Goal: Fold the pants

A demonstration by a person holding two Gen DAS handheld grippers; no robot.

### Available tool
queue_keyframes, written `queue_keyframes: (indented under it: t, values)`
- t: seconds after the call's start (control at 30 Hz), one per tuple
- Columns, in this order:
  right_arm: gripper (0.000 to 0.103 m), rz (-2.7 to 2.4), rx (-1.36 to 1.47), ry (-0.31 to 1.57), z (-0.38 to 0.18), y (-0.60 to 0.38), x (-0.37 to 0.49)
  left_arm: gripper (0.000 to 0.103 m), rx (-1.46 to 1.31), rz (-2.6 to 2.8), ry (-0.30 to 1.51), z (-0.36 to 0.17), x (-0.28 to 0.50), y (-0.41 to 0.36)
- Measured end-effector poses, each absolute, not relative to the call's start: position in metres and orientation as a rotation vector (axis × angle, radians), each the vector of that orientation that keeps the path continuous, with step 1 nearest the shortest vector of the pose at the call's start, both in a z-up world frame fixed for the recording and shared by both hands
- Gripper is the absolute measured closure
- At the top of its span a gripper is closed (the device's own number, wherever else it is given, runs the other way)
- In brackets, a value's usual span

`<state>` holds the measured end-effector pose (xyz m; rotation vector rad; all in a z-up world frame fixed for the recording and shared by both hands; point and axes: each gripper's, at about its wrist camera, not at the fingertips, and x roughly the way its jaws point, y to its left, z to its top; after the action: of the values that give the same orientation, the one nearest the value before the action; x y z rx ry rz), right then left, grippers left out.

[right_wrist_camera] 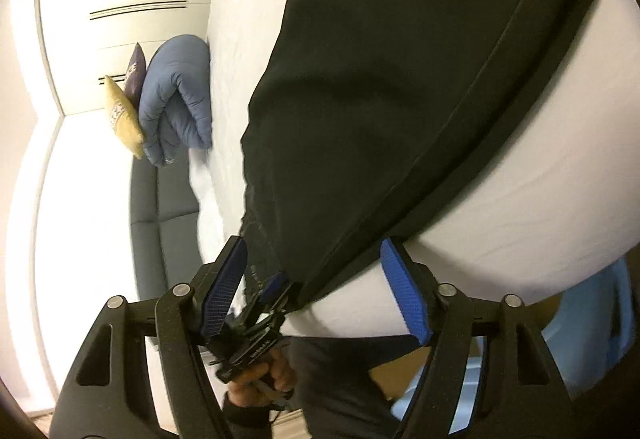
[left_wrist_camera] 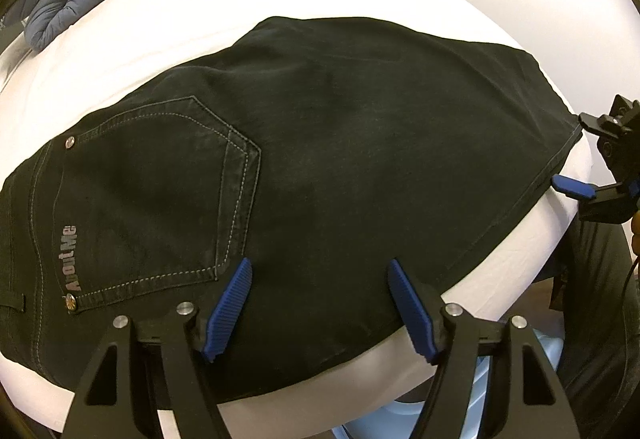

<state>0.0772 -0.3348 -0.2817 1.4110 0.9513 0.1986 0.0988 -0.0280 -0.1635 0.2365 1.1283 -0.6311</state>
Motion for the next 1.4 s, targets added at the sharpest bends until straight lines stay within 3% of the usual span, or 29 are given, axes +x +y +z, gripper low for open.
queue_keyframes:
  t: [0.33, 0.43, 0.6, 0.67, 1.2, 1.4]
  values:
    - [0.04, 0.175, 1.441, 0.995, -0.308, -0.319, 0.115, 0.031, 0.235, -0.639, 1.125, -0.164, 0.099, -0.019]
    - [0.048, 0.163, 1.45, 0.996, -0.316, -0.319, 0.118, 0.031, 0.234, -0.637, 1.125, -0.164, 0.099, -0.02]
    - [0.092, 0.146, 1.395, 1.035, -0.326, -0.317, 0.124, 0.03, 0.238, -0.637, 1.126, -0.164, 0.099, -0.02]
    - [0.098, 0.129, 1.394, 1.032, -0.329, -0.317, 0.121, 0.03, 0.244, -0.638, 1.129, -0.164, 0.099, -0.021]
    - [0.1, 0.126, 1.371, 1.024, -0.343, -0.312, 0.11, 0.032, 0.232, -0.635, 1.106, -0.144, 0.091, -0.021]
    - [0.092, 0.12, 1.314, 1.041, -0.329, -0.314, 0.108, 0.032, 0.125, -0.655, 1.019, -0.121, 0.115, -0.042]
